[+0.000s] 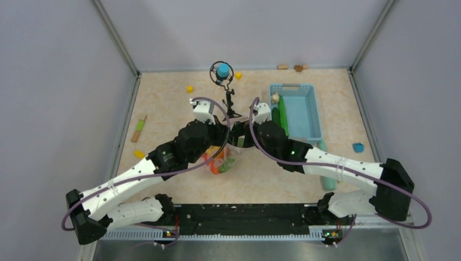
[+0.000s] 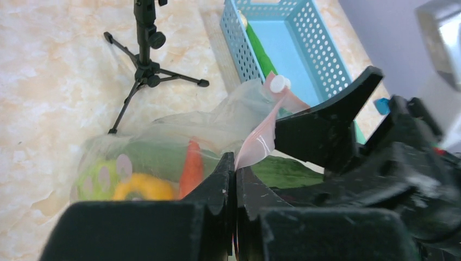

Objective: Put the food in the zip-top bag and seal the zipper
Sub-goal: Place the fake vegetable in the zipper food storage bag.

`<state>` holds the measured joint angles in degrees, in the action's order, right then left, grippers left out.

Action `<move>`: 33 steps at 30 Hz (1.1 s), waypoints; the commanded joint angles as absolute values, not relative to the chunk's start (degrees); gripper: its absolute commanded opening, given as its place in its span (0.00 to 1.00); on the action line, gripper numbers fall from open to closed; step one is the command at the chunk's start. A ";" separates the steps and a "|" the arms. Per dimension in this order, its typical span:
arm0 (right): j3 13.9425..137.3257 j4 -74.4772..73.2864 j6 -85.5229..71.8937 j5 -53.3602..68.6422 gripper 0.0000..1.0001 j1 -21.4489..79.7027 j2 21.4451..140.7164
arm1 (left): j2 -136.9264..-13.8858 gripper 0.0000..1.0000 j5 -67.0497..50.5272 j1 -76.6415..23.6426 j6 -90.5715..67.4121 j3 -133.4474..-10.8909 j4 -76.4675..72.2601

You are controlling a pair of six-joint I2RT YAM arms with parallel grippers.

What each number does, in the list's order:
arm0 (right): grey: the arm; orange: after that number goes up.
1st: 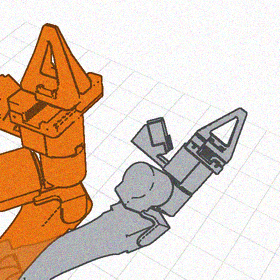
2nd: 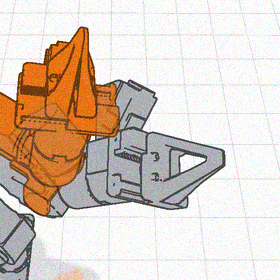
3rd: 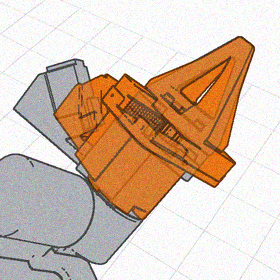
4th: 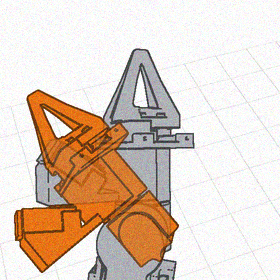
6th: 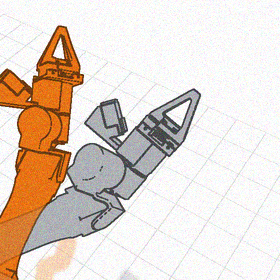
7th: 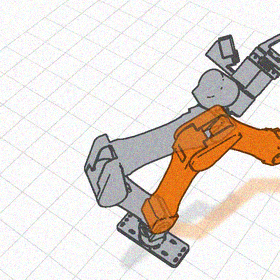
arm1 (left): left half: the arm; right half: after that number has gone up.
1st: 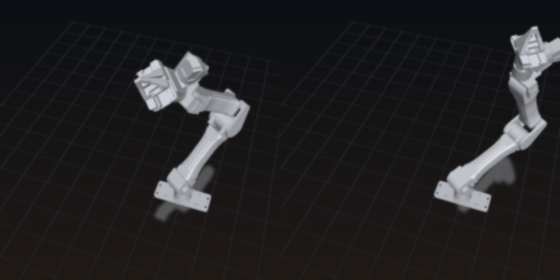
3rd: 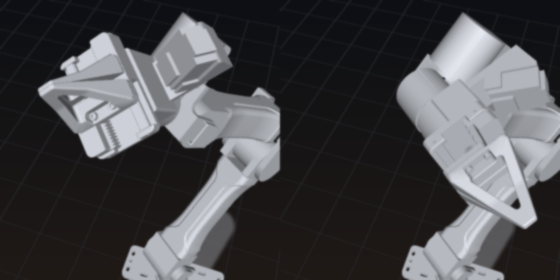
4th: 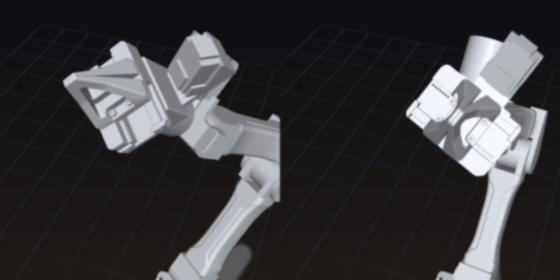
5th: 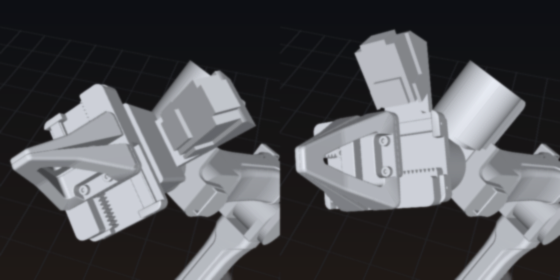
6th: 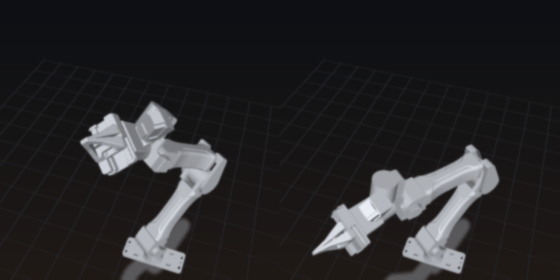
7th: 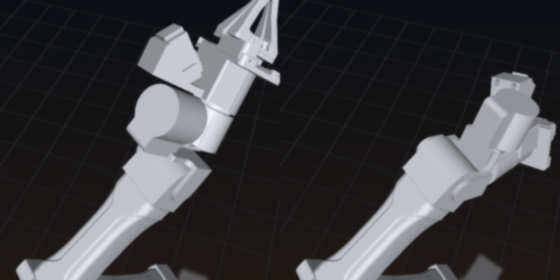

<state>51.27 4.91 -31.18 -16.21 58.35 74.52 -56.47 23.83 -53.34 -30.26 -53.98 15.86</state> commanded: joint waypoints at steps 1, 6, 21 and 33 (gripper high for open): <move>49.78 10.29 -24.36 -14.16 0.99 57.15 66.96 | -55.51 0.00 26.97 -53.25 -29.72 -54.71 12.36; 50.31 6.37 -25.28 -8.16 0.99 50.51 62.99 | -55.54 0.00 30.05 -53.10 -29.41 -54.73 13.29; 51.09 6.90 -23.87 13.91 0.98 44.93 61.84 | -57.97 0.00 30.33 -52.24 -28.75 -55.97 14.82; 54.53 -7.31 -26.84 5.99 0.97 35.78 57.85 | -58.60 0.00 33.95 -51.75 -28.04 -54.90 15.49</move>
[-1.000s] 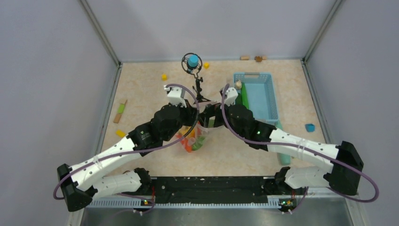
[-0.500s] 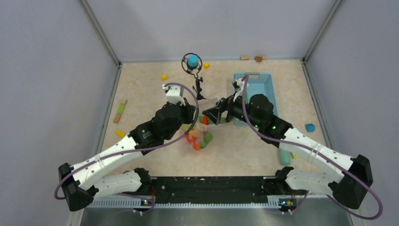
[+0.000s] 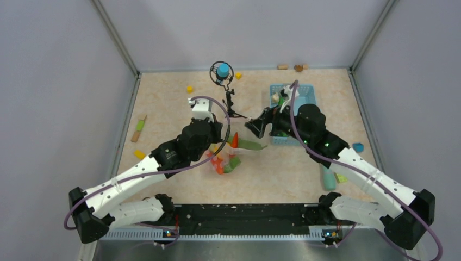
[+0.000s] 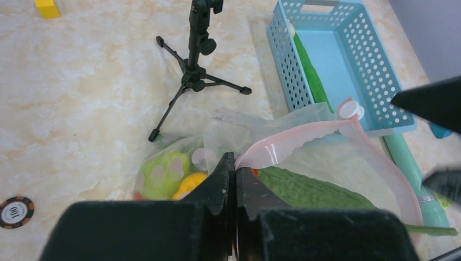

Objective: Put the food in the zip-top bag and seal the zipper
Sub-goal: Place the fake vegetable in the zipper food storage bag, then pick up the fake vegetable from the bin.

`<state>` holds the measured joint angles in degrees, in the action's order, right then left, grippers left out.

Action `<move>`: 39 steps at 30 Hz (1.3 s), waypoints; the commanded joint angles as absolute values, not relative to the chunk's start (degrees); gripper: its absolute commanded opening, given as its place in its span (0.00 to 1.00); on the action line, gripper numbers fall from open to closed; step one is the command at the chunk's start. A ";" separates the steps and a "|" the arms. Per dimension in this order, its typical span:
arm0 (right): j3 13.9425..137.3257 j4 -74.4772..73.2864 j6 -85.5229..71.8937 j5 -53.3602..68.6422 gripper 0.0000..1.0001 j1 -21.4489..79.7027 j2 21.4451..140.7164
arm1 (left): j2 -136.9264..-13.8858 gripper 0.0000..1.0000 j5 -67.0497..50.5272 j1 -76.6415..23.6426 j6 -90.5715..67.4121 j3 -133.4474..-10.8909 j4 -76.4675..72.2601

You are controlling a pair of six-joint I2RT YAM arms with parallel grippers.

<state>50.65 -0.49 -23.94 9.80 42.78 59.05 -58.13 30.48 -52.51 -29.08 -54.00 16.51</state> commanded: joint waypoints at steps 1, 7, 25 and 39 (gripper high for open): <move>54.50 -8.90 -27.94 6.09 0.97 32.59 58.17 | -58.84 0.00 34.01 -51.61 -28.04 -54.90 15.64; 54.21 -14.81 -30.07 3.78 0.94 16.04 64.60 | -59.26 0.00 34.49 -50.70 -28.37 -55.19 16.40; 58.14 -19.72 -17.81 3.88 0.69 11.02 89.99 | -55.09 0.00 36.59 -48.80 -29.64 -52.40 17.61; 58.09 -20.63 -14.94 11.34 0.57 11.06 94.42 | -55.81 0.00 35.30 -48.01 -29.53 -52.12 16.89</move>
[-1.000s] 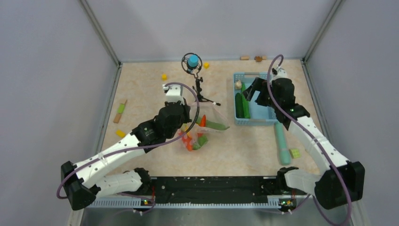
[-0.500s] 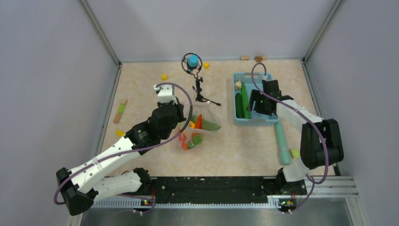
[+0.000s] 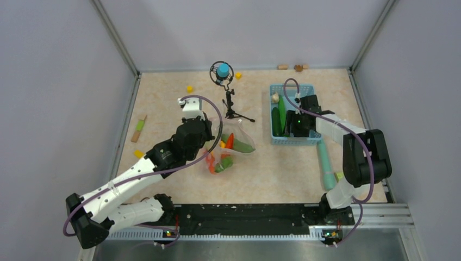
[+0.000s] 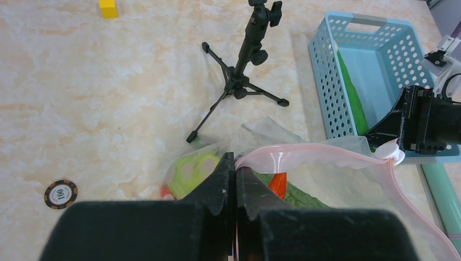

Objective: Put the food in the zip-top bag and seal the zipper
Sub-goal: Pick up the fake vegetable from the bin.

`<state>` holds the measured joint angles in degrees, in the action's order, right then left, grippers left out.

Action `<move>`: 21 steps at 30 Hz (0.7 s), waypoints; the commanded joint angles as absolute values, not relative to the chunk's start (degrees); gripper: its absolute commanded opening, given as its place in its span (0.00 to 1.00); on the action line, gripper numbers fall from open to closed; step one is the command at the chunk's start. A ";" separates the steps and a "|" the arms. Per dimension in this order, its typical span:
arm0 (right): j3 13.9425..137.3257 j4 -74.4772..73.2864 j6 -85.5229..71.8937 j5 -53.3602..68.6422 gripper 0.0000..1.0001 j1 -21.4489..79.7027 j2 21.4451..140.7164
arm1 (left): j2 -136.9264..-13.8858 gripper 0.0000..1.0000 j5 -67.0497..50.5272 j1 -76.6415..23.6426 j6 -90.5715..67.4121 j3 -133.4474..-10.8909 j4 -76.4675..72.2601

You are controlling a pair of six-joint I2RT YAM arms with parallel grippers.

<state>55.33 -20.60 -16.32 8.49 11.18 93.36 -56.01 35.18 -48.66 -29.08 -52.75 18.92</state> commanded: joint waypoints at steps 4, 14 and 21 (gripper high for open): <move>58.11 -20.65 -14.84 12.54 0.50 11.00 94.73 | -56.09 0.00 34.35 -47.85 -29.52 -52.12 16.79; 58.05 -20.75 -15.43 13.36 0.45 11.13 96.44 | -56.07 0.00 33.46 -47.66 -29.95 -52.20 16.85; 58.20 -20.40 -16.12 12.68 0.21 11.16 97.16 | -56.11 0.00 33.22 -47.64 -30.23 -52.43 17.11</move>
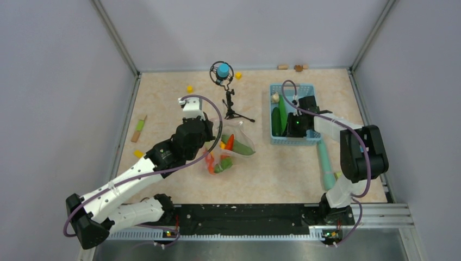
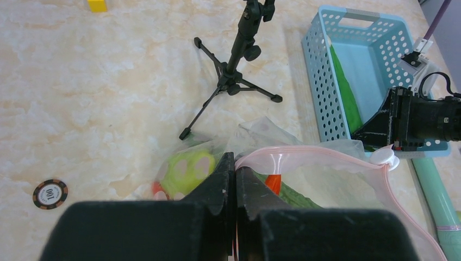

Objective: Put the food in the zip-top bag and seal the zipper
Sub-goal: Pick up the fake vegetable from the bin, then place the fake vegetable in the zipper food storage bag.

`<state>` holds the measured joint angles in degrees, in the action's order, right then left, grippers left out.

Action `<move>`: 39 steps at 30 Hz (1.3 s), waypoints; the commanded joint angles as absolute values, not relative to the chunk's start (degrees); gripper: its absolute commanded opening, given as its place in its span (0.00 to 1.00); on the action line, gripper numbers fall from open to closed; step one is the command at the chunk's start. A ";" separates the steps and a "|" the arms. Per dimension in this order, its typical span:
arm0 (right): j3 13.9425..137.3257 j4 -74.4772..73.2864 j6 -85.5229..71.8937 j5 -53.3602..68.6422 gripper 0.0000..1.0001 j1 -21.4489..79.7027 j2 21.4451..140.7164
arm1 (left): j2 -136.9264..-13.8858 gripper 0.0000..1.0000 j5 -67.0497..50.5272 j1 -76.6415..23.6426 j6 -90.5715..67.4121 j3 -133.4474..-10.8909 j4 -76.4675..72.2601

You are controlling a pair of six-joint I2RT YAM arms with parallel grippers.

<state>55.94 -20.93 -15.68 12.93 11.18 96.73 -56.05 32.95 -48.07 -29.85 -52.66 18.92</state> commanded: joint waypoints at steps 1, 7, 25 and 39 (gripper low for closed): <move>58.21 -20.26 -16.39 12.61 0.16 11.09 96.69 | -56.08 0.00 33.15 -47.64 -30.30 -52.47 17.13; 57.21 -19.82 -17.64 11.59 0.01 11.11 89.96 | -55.82 0.00 32.07 -47.64 -30.18 -52.77 17.26; 49.30 -28.15 -20.10 34.52 0.00 11.09 55.85 | -54.42 0.00 42.52 -47.51 -21.65 -57.08 17.87; 44.69 -20.36 -26.56 66.89 0.00 14.75 47.45 | -61.72 0.00 49.34 -39.36 -5.36 -67.10 15.95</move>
